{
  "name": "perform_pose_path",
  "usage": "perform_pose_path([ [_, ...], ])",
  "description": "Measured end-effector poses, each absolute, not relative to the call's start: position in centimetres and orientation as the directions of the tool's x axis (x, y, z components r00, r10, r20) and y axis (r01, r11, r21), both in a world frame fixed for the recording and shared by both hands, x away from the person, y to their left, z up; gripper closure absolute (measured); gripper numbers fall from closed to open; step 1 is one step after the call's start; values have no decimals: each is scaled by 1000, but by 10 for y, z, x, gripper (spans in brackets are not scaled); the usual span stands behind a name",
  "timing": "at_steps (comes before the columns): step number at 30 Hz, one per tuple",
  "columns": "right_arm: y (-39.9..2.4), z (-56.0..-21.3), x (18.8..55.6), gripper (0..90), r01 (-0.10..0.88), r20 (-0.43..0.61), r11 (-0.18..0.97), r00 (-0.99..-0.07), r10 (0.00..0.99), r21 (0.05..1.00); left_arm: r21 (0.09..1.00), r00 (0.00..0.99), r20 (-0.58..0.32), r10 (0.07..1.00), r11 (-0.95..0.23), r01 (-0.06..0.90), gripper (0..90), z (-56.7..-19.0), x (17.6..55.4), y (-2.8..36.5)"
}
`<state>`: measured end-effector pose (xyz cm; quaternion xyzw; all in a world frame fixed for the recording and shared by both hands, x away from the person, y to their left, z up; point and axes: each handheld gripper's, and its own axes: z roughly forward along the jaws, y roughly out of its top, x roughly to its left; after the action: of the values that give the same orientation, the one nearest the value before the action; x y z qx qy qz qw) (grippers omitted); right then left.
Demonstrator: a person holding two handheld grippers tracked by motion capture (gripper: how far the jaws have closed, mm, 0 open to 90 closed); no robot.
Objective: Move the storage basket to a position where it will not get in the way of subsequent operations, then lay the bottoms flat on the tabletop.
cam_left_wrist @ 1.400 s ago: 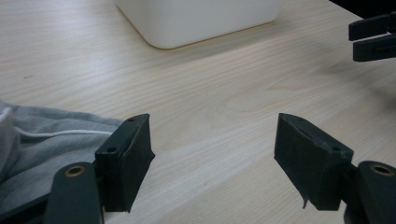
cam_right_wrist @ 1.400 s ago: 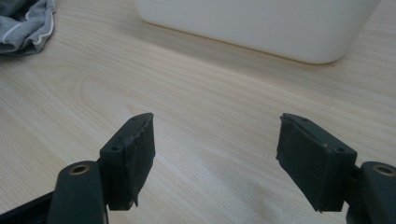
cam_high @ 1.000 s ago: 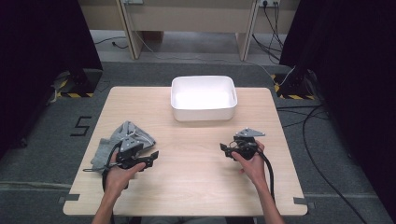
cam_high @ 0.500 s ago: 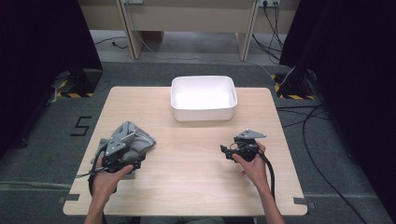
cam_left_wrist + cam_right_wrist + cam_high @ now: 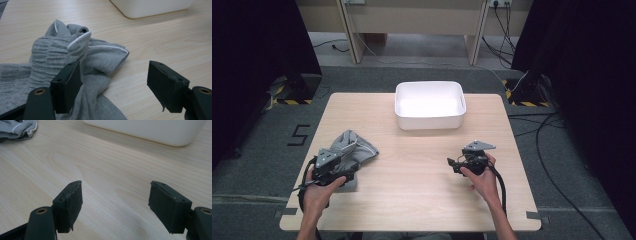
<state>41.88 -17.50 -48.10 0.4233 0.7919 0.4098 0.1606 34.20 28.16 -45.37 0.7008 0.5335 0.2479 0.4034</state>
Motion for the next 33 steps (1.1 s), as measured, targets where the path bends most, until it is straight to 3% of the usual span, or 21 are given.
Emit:
perform_pose_path([
  [24,-166,-485,420,279,537,88,336,-616,783,774,825,232,-60,971,-83,560,246,-462,344,299],
  [33,-167,-487,420,279,539,86,340,-617,782,770,796,191,-23,981,-98,598,279,-486,354,304],
])
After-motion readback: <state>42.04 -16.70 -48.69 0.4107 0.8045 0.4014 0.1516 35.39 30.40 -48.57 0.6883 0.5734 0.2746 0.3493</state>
